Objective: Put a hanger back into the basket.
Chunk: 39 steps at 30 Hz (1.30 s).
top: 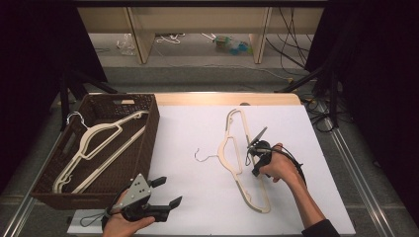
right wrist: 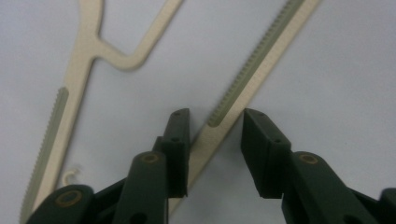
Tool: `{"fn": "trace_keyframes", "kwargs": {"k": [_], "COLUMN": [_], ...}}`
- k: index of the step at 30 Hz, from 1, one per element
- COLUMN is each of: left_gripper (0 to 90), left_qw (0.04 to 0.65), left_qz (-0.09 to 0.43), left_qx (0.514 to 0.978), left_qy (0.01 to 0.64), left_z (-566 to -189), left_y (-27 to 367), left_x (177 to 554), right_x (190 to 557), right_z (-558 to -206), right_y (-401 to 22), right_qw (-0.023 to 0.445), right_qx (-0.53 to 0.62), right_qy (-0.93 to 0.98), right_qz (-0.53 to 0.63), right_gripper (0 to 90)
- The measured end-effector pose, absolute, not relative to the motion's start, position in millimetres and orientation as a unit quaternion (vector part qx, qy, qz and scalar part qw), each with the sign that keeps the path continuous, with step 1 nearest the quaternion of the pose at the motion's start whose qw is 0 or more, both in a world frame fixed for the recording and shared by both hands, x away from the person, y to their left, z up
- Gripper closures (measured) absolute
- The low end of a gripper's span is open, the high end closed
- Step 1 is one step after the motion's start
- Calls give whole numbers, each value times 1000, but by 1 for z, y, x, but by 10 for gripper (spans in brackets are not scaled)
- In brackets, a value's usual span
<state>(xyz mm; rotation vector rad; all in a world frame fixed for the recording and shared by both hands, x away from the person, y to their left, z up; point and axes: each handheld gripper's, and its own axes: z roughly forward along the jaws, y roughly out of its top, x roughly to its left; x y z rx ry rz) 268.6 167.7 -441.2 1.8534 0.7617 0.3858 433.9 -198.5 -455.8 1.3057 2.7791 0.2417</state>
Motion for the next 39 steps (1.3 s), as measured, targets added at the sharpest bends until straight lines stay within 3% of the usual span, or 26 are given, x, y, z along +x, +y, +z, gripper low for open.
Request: {"fn": "trace_keyframes", "kwargs": {"k": [12,24,39], "left_gripper": [217,220,266], "left_qw": [524,506,412], "left_qz": [160,171,212], "left_qx": [774,793,862], "left_qy": [318,292,204], "left_z": [-441,-445,-474], "left_y": [168,158,102], "left_x": [269,277,329], "right_x": [433,429,425], "right_z": [-453,-448,-416], "right_y": [-201,-199,-193], "right_qw": [19,18,60], "right_qx": [373,326,292], "right_qy": [926,945,953], "right_qz": [58,32,56], "right_gripper": [788,791,793]}}
